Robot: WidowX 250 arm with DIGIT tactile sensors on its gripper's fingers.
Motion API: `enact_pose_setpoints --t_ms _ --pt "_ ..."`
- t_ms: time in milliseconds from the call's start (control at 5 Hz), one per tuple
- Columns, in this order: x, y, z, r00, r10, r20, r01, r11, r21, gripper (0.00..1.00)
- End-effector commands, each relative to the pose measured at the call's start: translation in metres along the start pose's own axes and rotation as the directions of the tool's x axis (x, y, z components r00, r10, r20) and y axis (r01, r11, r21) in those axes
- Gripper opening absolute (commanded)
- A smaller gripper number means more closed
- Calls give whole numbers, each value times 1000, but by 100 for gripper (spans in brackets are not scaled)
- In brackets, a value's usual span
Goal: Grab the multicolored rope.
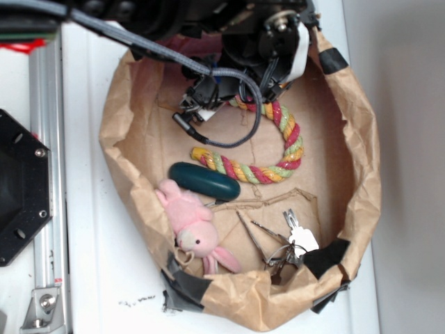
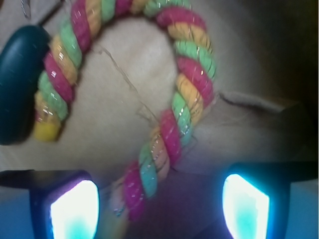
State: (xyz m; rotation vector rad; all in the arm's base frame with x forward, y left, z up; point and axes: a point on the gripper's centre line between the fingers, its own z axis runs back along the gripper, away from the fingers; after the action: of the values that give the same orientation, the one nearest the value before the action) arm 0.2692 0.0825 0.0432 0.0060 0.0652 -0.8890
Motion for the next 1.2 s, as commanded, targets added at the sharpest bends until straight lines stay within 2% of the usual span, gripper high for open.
enact_pose_setpoints --t_ms 0,200,400,600,800,1000 --pt "4 -12 -18 976 217 -11 -217 975 -35 100" --pt "13 -27 -12 966 258 1 -258 966 2 100" --pt "12 -25 -14 951 308 19 -309 951 28 100" --pt "7 -20 -28 949 315 -19 -310 941 136 100" --pt "5 -14 -31 942 334 -23 -329 937 122 100" --pt "-2 -5 -37 924 383 -27 -376 917 130 5"
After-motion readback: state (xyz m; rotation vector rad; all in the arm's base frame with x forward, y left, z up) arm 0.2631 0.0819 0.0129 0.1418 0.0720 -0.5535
